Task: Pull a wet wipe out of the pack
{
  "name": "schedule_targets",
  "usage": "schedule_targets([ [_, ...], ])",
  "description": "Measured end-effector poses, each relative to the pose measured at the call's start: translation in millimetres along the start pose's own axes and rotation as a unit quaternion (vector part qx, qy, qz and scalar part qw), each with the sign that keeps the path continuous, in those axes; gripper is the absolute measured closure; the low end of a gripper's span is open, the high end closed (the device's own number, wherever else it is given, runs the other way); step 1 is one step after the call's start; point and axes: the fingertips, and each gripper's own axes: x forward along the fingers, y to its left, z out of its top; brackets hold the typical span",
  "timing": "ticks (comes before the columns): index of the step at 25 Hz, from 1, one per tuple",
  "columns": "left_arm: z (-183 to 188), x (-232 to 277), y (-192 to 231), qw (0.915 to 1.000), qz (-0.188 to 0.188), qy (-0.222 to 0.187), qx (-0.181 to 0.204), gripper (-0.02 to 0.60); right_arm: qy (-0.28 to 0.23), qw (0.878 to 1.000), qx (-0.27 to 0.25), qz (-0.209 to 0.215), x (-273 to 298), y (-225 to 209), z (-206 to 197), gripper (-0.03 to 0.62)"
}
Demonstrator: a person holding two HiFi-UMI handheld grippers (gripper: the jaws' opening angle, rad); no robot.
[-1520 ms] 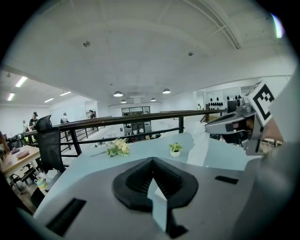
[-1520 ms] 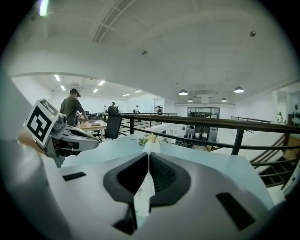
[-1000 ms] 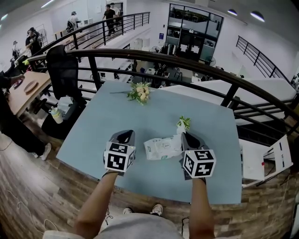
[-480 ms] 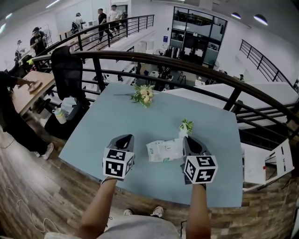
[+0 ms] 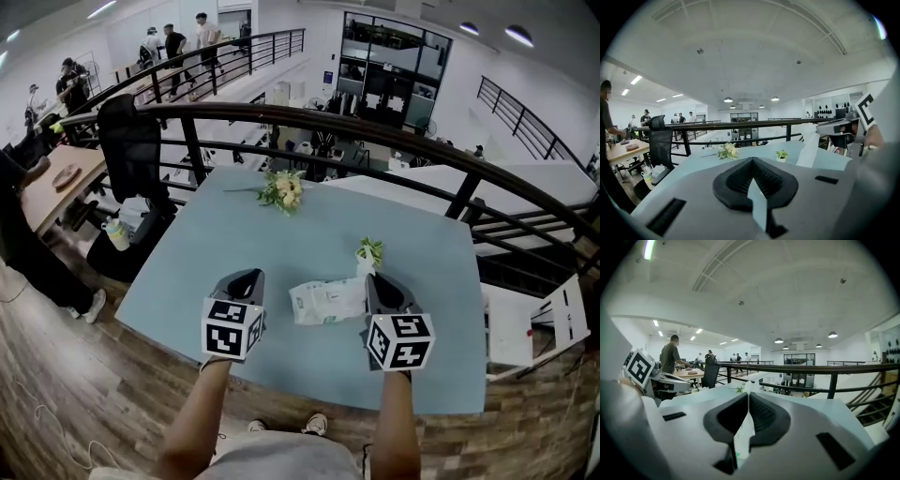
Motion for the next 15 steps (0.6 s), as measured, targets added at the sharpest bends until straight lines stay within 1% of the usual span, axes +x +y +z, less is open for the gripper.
schedule_targets([
  [15, -3.2, 7.1, -2.5, 1.0, 0.0, 0.002, -0.005, 0.588, -0.003, 1.0, 0.0, 0.001, 0.2, -6.1, 1.3, 0.58],
])
